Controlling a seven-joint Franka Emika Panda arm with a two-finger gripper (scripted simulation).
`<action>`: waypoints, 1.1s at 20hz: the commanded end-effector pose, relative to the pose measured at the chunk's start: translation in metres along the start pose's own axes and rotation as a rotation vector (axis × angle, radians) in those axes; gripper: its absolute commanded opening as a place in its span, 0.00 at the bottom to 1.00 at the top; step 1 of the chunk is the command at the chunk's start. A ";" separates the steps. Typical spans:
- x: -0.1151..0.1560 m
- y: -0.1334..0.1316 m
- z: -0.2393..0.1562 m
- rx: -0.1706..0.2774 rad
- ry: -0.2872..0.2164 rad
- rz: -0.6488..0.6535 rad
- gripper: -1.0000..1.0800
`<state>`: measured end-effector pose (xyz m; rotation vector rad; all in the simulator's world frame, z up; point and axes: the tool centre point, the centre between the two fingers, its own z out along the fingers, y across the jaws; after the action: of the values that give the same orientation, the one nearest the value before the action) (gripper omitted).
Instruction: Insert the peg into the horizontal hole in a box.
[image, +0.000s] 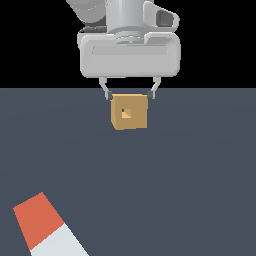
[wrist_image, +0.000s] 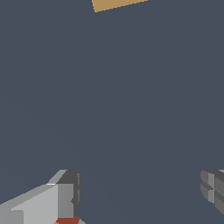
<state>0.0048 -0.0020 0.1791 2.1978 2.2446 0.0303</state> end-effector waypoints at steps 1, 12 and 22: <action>0.000 0.000 0.000 0.000 0.000 0.000 0.96; -0.012 -0.011 0.007 0.001 0.000 -0.058 0.96; -0.047 -0.035 0.025 0.005 -0.001 -0.205 0.96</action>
<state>-0.0247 -0.0424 0.1560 1.9886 2.4322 0.0246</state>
